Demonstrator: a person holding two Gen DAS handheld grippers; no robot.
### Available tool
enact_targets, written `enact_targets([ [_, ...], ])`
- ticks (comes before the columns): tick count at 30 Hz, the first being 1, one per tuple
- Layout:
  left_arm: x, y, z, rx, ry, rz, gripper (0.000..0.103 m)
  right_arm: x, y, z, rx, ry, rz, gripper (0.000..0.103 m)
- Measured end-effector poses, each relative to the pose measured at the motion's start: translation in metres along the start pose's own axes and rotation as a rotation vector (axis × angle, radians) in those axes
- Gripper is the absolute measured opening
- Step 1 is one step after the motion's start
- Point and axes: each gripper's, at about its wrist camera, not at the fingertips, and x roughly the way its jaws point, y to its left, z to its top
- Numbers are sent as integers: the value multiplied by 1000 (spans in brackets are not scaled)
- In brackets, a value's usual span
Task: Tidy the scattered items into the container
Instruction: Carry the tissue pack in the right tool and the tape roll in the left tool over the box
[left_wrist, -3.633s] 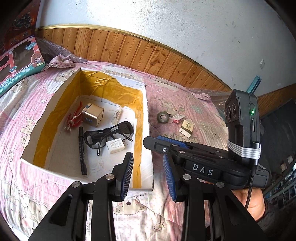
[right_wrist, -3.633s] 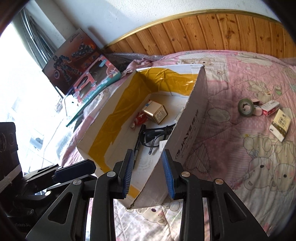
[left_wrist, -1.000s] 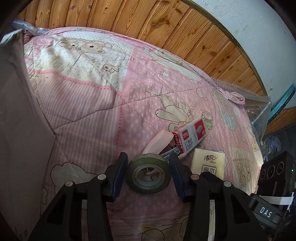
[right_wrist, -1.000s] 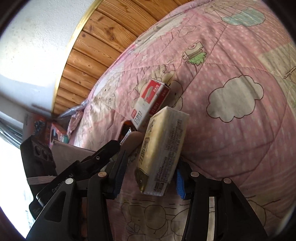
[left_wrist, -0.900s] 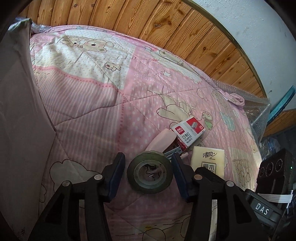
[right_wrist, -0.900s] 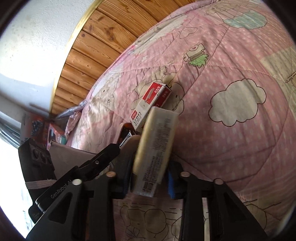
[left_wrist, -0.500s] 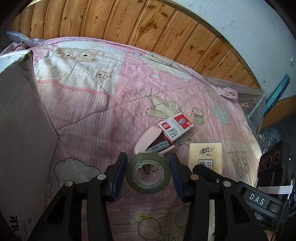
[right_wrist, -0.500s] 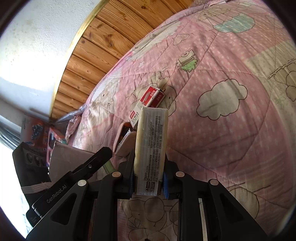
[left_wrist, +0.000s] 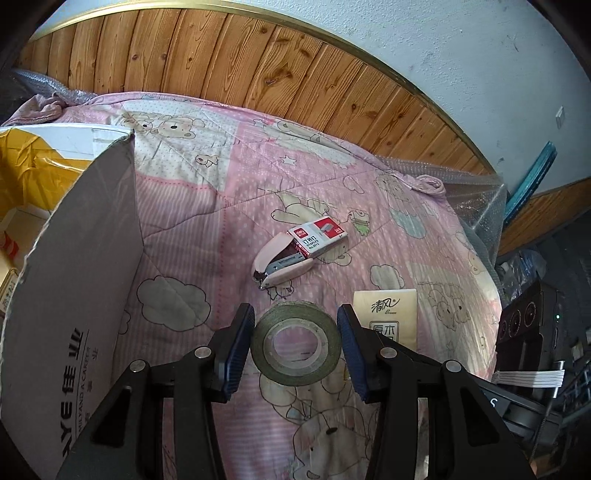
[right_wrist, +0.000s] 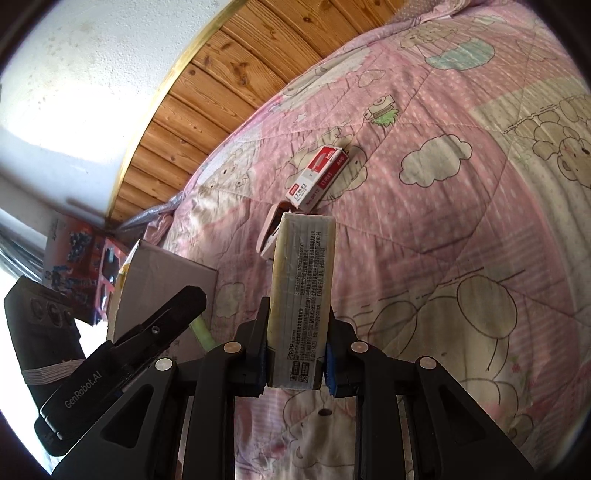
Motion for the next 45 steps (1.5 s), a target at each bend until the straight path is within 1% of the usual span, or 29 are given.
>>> enact_targets([
  [13, -65, -9, -34, 21, -33, -26, 48, -36, 21, -56, -29, 11, -14, 24],
  [22, -108, -15, -64, 41, -64, -34, 48, -62, 35, -96, -56, 20, -18, 24],
  [33, -165, -24, -97, 74, -125, -55, 48, -100, 64, -137, -135, -4, -21, 24],
  [41, -197, -23, -124, 86, -154, -67, 48, -114, 75, -172, -176, 7, -27, 24],
  [45, -213, -20, -133, 88, -171, -73, 48, -120, 84, -184, -197, 9, -28, 24],
])
